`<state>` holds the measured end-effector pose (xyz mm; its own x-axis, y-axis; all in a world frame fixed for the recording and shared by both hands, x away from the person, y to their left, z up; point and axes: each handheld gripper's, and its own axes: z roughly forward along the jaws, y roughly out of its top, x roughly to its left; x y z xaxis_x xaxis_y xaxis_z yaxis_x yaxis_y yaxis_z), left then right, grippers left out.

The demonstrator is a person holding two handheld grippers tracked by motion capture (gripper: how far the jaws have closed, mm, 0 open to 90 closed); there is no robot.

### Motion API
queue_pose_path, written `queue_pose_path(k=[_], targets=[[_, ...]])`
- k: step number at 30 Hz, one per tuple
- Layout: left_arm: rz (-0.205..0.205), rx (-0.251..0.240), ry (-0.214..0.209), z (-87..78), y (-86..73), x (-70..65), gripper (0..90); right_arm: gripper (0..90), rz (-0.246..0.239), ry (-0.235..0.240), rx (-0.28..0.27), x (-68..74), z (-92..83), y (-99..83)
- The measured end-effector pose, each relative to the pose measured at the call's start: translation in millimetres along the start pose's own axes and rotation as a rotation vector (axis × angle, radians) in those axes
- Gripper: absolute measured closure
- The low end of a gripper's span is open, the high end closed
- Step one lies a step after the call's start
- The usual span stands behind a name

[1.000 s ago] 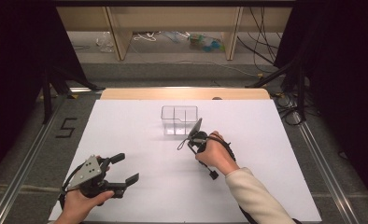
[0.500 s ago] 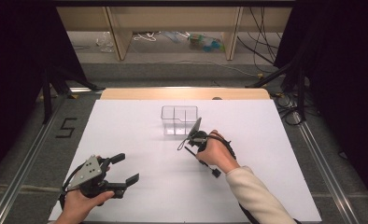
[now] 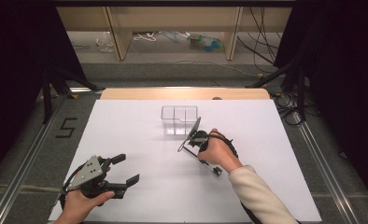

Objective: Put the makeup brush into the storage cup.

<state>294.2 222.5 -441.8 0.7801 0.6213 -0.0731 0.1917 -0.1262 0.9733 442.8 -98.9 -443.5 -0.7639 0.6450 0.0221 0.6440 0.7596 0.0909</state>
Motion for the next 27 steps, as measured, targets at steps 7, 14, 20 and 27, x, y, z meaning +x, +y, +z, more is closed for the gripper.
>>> queue_pose_path(k=[7,14,20,27], targets=[[0.014,0.009,-0.005,1.1,-0.6,-0.6,14.8,85.6,-0.423,-0.068,-0.024,0.2,-7.3,-7.8],[0.013,0.024,-0.02,2.9,-1.7,-3.5,15.3,85.7,-0.603,0.029,-0.021,10.9,-15.4,-16.8],[0.036,0.056,-0.031,4.9,-2.9,-5.4,16.2,85.7,-0.723,0.009,0.006,18.7,-21.7,-19.7],[0.061,0.092,-0.043,8.9,-5.3,-7.5,18.1,85.6,-0.725,0.009,0.036,26.7,-29.7,-22.1]])
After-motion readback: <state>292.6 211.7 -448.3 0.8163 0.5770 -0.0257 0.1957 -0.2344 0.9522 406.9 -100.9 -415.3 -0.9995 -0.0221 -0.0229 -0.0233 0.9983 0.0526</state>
